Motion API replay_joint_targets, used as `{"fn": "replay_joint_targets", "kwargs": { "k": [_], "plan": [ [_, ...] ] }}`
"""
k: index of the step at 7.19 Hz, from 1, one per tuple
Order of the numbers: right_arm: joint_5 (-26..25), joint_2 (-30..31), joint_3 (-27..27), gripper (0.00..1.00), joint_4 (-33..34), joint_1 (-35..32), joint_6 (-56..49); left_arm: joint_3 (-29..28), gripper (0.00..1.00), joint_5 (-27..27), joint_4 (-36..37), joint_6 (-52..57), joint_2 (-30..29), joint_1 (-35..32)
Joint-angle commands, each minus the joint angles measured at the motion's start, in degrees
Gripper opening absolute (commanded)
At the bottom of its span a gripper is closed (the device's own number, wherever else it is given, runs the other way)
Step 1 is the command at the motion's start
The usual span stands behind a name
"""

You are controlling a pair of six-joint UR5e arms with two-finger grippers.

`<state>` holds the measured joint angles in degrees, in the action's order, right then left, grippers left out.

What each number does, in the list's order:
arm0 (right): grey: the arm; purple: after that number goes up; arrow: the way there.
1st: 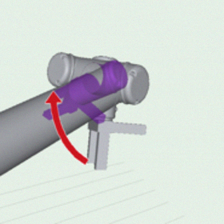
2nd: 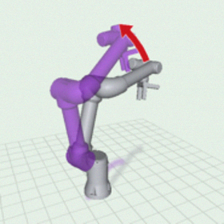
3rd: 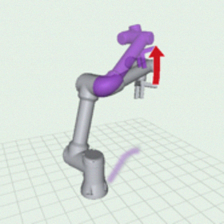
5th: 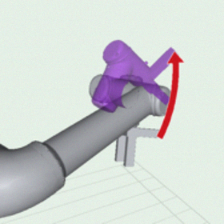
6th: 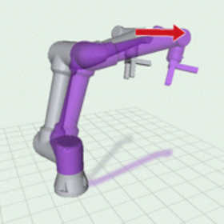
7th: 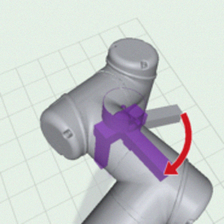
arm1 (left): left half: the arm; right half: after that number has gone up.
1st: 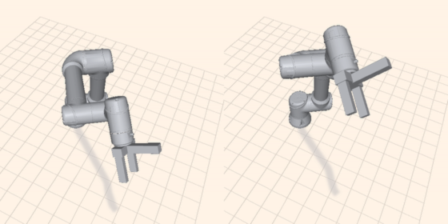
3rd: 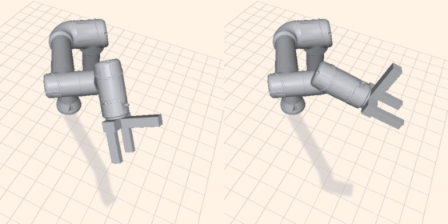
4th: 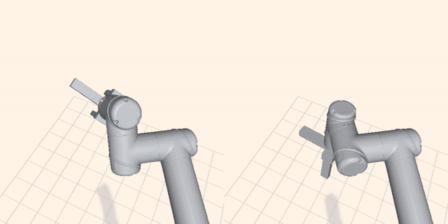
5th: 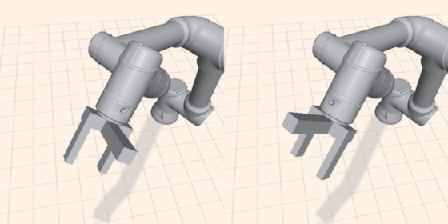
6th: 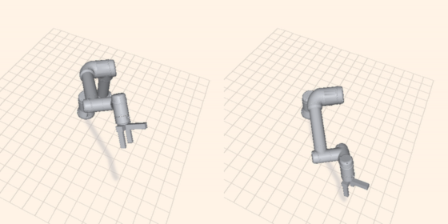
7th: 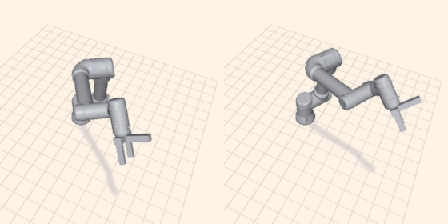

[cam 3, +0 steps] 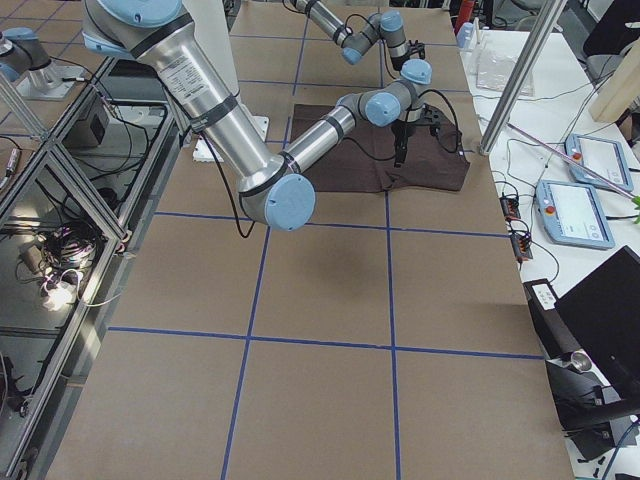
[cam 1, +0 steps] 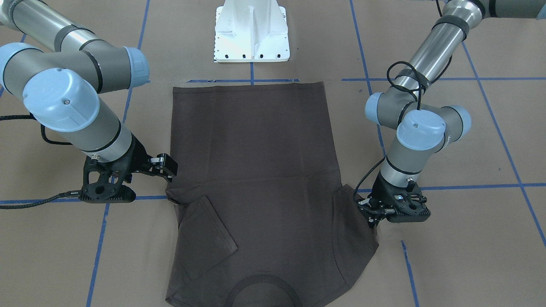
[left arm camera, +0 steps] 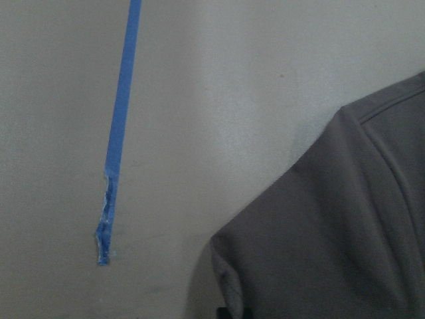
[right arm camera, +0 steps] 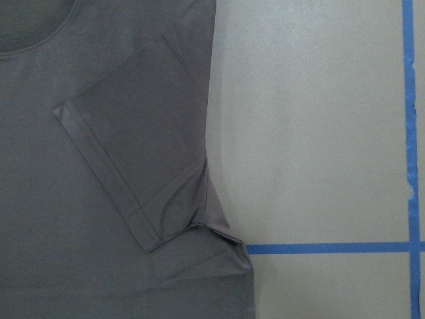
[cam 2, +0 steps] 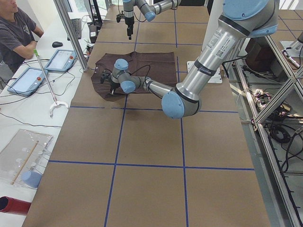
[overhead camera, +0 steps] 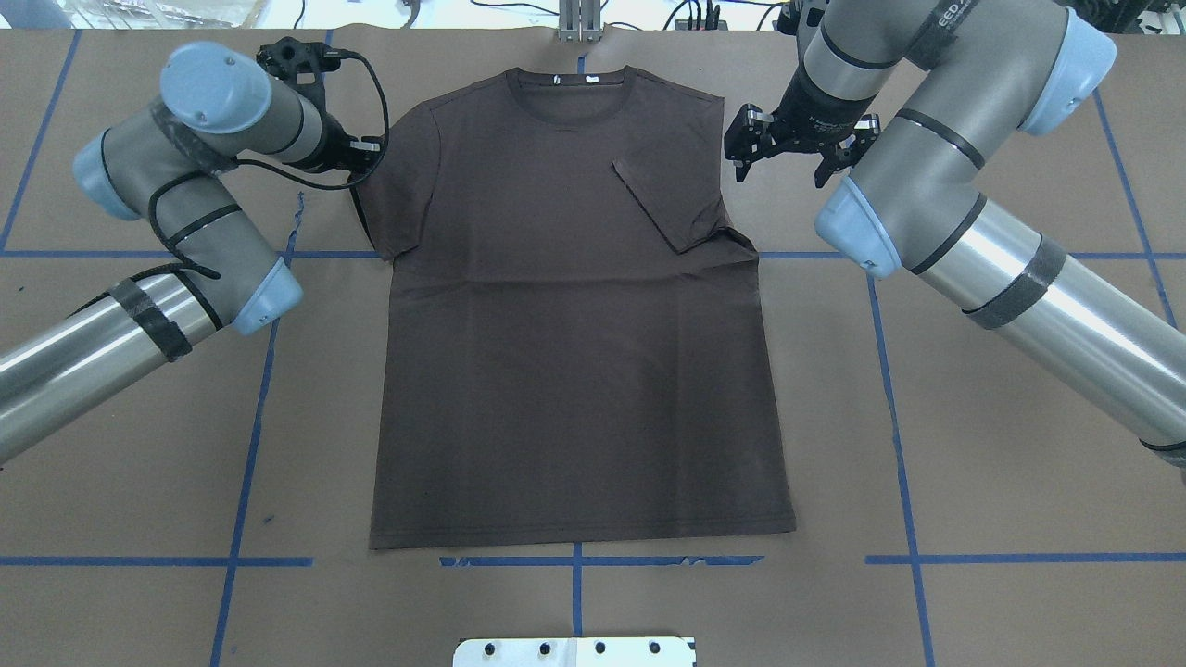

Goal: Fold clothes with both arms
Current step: 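Grasp the sleeve nearest the left gripper and fold it inward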

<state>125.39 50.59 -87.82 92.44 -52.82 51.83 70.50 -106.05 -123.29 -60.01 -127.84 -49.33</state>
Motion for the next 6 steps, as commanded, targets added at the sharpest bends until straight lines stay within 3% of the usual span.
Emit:
{"fn": "replay_joint_targets", "kwargs": {
  "k": [1,2,6],
  "plan": [
    [0.0,-0.1,0.0,1.00,0.0,0.0,-0.1,-0.4,0.00,-0.8,6.7,-6.9,-7.0,1.5],
    [0.0,0.1,0.0,1.00,0.0,0.0,-0.1,-5.1,0.00,-0.6,6.5,-9.4,-10.7,3.4],
    [0.0,-0.1,0.0,1.00,-0.1,0.0,0.0,-11.4,0.00,1.5,2.2,-11.1,-14.5,5.8]
  ]
}}
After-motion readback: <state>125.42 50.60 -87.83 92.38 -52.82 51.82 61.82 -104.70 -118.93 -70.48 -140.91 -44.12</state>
